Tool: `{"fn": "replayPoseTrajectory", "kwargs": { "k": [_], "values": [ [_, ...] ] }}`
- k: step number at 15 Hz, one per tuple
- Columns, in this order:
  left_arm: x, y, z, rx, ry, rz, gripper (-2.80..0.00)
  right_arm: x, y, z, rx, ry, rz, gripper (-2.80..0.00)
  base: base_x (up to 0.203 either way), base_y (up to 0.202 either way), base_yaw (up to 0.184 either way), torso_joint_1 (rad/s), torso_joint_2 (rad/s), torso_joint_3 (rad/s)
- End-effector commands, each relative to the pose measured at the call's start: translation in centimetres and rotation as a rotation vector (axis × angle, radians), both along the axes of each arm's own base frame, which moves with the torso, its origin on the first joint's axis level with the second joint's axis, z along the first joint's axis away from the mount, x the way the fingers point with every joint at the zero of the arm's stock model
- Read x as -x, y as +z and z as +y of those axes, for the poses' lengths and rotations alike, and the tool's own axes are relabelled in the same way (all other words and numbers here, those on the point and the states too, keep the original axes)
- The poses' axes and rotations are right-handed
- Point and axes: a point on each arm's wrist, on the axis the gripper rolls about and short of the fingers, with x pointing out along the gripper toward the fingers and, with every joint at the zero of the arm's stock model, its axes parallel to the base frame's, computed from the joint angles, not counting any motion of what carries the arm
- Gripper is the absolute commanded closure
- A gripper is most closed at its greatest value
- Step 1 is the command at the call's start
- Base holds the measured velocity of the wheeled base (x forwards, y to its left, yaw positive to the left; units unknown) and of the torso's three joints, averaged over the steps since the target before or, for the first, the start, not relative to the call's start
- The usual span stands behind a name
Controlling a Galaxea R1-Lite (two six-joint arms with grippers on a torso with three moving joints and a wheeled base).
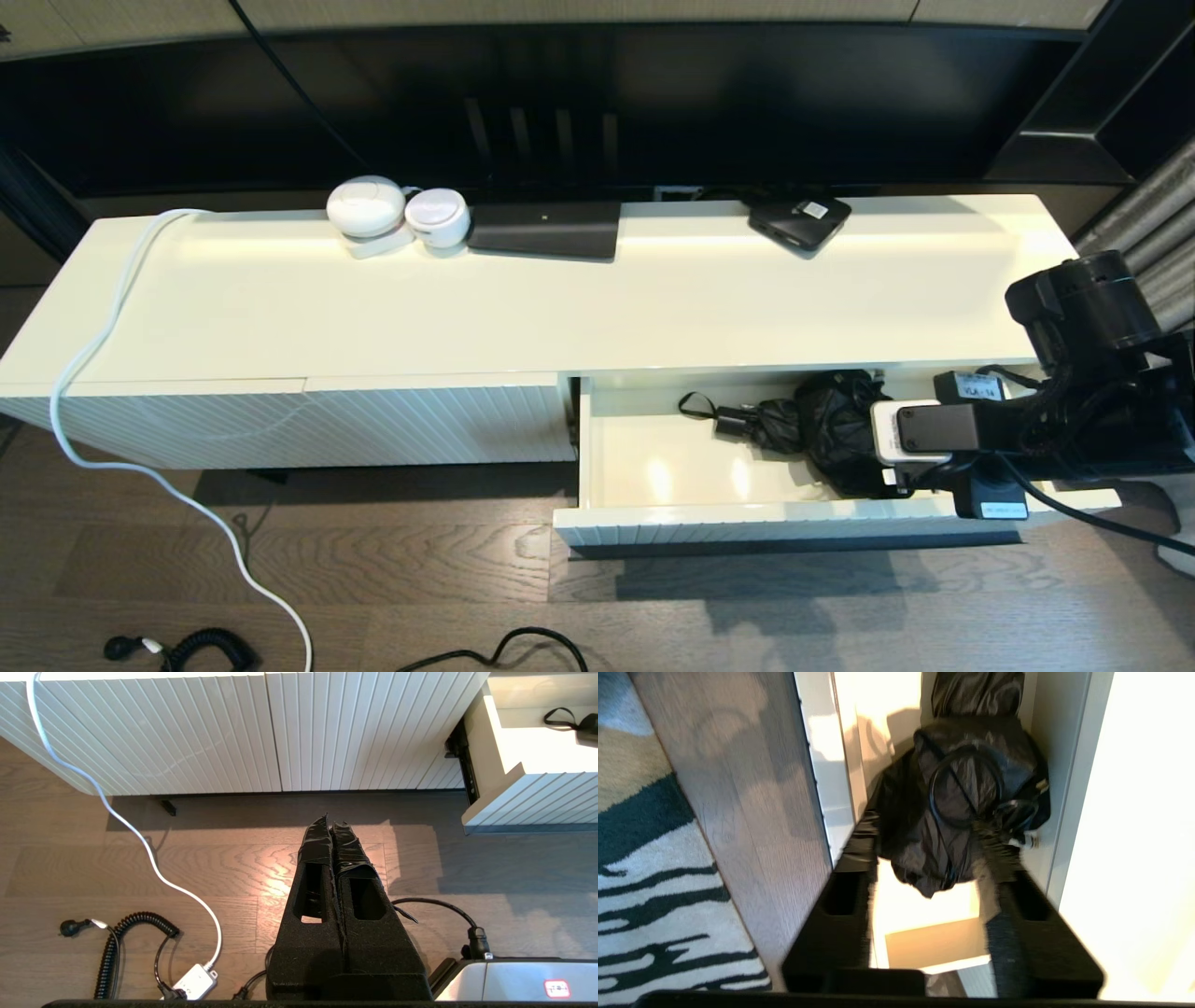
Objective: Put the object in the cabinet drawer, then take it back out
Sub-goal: Open the drawer
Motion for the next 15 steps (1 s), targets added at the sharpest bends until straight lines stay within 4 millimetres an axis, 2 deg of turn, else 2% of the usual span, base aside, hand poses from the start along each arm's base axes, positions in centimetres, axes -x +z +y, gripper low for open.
{"fn": "replayPoseTrajectory", "kwargs": {
  "k": [1,4,8,10,12,15],
  "values": [
    [0.0,0.0,0.0,0.000,0.000,0.001,0.00,0.2,-0.1,0.0,0.012,0.000,0.002,-2.80,0.000,0.000,0.000,0.000,0.00,0.000],
    [0.0,0.0,0.0,0.000,0.002,0.000,0.00,-0.6,-0.8,0.2,0.020,-0.003,0.024,-2.80,0.000,0.000,0.000,0.000,0.00,0.000],
    [0.0,0.0,0.0,0.000,0.000,0.001,0.00,-3.5,-1.7,0.9,0.025,-0.006,0.045,-2.80,0.000,0.000,0.000,0.000,0.00,0.000],
    [0.0,0.0,0.0,0.000,0.000,0.001,0.00,-3.6,-1.7,0.9,0.025,-0.007,0.044,-2.80,0.000,0.000,0.000,0.000,0.00,0.000],
    [0.0,0.0,0.0,0.000,0.000,0.000,0.00,-4.5,-2.6,0.9,0.029,-0.013,0.068,-2.80,0.000,0.000,0.000,0.000,0.00,0.000],
    [0.0,0.0,0.0,0.000,0.000,0.000,0.00,-4.9,-2.6,0.5,0.029,-0.025,0.061,-2.80,0.000,0.000,0.000,0.000,0.00,0.000]
  ]
}}
